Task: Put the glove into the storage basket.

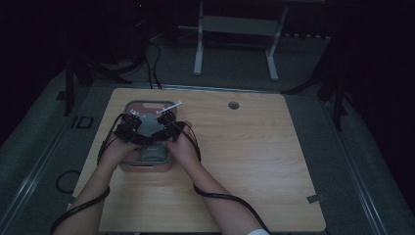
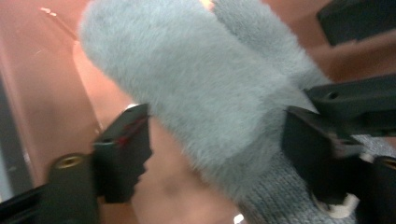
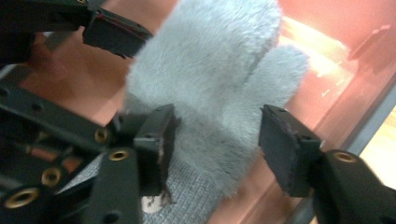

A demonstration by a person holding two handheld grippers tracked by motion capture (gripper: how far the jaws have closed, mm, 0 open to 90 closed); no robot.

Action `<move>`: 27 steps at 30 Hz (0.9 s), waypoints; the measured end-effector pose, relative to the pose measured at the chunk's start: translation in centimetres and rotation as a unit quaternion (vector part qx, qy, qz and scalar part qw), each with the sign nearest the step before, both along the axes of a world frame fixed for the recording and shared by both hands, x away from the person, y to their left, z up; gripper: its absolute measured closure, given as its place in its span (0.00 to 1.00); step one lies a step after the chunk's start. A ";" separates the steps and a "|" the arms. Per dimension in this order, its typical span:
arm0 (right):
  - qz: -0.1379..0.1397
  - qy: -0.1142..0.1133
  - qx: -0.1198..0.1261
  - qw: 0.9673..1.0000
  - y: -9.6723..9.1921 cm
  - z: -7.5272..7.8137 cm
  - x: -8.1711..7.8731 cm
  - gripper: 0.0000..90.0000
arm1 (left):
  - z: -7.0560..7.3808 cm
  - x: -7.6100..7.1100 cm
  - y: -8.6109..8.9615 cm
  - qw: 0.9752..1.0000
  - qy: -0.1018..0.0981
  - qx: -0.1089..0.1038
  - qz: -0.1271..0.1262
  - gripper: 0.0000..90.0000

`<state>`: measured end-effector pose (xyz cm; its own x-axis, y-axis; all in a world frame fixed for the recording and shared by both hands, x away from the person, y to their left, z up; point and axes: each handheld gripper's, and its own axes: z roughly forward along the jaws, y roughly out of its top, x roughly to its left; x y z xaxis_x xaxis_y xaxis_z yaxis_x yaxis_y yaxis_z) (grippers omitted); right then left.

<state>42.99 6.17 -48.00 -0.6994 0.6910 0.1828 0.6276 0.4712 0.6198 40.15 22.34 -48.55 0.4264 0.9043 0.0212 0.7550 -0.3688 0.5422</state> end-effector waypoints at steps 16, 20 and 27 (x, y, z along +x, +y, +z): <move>0.026 -0.032 0.018 0.999 -3.7 1.8 0.1 0.21 | 2.1 -3.2 1.1 0.993 -0.106 -0.043 0.018 0.13; 0.024 -0.041 0.021 0.999 -5.0 2.1 0.0 0.20 | 2.3 -4.1 1.2 0.991 -0.119 -0.059 0.014 0.13; 0.021 -0.066 0.034 0.997 -7.7 3.0 -0.9 0.20 | 2.4 -5.8 0.5 0.988 -0.132 -0.079 -0.011 0.13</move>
<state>42.11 -1.55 -44.99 -0.7487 0.6495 0.1329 0.5189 0.4494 0.7271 34.32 22.84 -46.13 0.4455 0.8953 -0.0073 0.5724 -0.2786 0.7712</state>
